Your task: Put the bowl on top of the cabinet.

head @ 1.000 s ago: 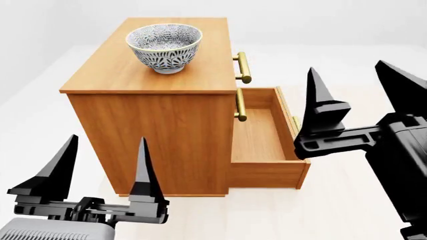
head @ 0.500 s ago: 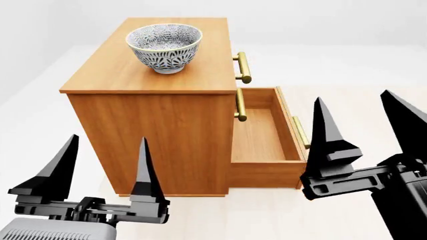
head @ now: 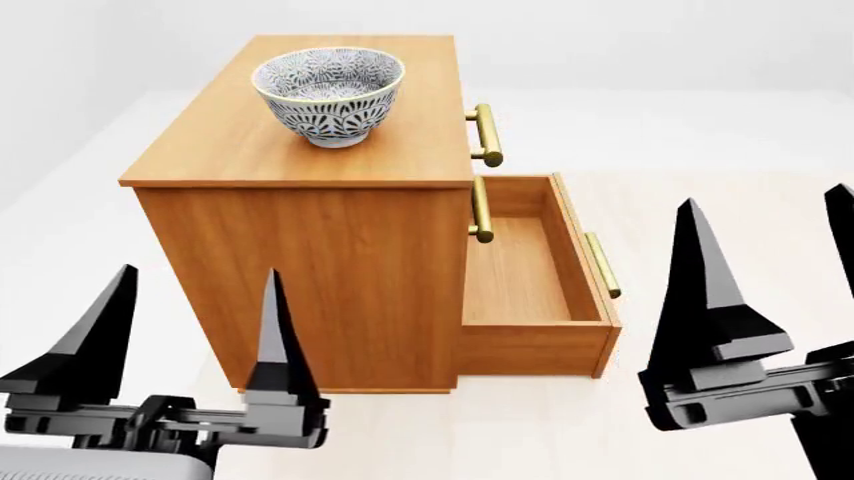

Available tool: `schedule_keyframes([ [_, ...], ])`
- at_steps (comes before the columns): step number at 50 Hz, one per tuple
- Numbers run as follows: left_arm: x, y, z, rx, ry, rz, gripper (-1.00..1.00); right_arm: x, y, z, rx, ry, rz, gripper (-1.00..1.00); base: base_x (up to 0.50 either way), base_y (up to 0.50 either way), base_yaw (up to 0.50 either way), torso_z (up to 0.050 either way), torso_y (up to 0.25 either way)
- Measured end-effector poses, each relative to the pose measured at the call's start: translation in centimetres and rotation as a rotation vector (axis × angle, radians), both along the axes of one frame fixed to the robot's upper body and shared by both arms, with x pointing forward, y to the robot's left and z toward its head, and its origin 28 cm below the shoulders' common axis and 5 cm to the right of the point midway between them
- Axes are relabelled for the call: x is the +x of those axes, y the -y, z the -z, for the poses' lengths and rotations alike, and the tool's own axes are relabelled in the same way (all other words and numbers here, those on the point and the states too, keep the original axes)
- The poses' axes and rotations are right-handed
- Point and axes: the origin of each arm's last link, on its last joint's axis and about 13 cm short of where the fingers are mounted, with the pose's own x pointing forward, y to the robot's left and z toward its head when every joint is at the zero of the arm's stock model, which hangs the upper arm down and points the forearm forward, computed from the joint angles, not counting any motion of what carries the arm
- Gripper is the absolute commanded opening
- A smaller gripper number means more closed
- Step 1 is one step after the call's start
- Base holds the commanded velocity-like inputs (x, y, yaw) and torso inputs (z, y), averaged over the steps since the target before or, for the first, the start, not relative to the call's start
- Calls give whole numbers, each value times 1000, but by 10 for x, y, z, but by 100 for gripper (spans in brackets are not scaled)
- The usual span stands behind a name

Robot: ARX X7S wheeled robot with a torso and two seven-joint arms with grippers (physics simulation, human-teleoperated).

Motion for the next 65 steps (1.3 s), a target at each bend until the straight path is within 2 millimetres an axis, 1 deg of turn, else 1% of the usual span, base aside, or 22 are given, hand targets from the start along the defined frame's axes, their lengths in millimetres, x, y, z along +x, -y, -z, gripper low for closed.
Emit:
schedule_keyframes([
  [15, -7, -1, -12, -6, 47, -9, 100, -6, 6, -1, 7, 103, 25, 100, 0, 0, 0, 0, 0],
  [31, -13, 4, -24, 10, 128, -5, 100, -10, 9, 0, -24, 232, 30, 100, 0, 0, 0, 0, 0],
  [50, -15, -10, -31, 23, 169, -119, 100, -11, 9, -1, -37, 313, 50, 100, 0, 0, 0, 0, 0],
  [65, -15, -14, -33, 20, 190, -156, 100, -9, 10, -3, -35, 364, 104, 100, 0, 0, 0, 0, 0],
])
